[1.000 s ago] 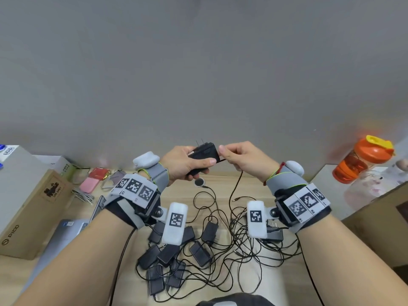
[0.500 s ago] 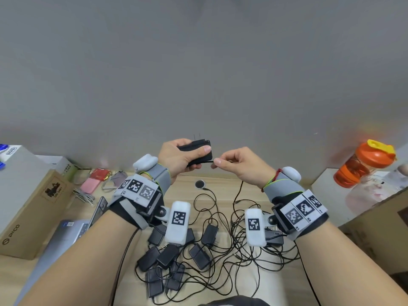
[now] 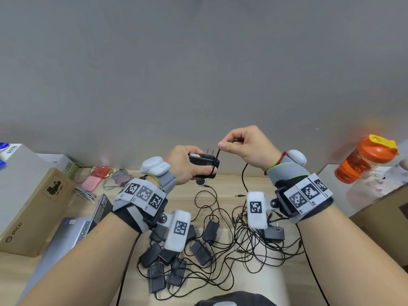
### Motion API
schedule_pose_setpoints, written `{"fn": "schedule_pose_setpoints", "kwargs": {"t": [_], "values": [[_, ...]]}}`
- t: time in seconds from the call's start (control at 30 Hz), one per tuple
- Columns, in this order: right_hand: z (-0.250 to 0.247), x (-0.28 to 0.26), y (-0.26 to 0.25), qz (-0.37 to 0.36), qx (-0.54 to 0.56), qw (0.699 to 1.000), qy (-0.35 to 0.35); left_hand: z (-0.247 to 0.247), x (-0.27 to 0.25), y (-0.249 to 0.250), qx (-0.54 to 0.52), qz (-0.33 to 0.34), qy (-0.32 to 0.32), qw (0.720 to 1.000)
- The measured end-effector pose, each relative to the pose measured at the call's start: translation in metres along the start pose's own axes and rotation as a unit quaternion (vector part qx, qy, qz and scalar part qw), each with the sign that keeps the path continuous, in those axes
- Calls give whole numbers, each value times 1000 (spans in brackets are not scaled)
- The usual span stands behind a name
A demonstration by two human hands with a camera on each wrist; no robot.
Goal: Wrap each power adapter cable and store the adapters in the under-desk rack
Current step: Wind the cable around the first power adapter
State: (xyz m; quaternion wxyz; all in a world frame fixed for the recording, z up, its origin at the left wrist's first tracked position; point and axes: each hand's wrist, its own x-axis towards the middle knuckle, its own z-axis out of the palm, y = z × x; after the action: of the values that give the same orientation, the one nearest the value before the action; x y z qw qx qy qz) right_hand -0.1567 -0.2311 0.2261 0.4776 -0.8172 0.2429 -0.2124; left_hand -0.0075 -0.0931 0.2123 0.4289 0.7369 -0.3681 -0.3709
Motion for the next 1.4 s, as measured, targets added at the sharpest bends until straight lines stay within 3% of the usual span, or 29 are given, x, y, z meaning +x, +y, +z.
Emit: {"fn": "schedule_pose_setpoints", "kwargs": {"t": [0.17,0.37,0.63,0.8,1.0,1.23,1.4], "values": [[0,8,-1,-11,30,999,4,1,-6,10,-2,30,-61,998],[9,7,14,11,30,999,7,-1,-11,19,-18,70,-84,994],[27,-2,30,67,71,995,-21,-3,-5,17,-33,95,-65,993],[33,-11,29,68,60,993,-69,-4,1,19,-73,104,-1,992],[32,-19,10,21,-52,992,-116,-8,13,9,-85,87,52,991],[8,-14,-2,-17,-43,996,-77,-13,12,3,-48,55,13,997],[-2,-6,-8,-37,-1,999,-24,-11,8,6,34,73,-44,996]]}}
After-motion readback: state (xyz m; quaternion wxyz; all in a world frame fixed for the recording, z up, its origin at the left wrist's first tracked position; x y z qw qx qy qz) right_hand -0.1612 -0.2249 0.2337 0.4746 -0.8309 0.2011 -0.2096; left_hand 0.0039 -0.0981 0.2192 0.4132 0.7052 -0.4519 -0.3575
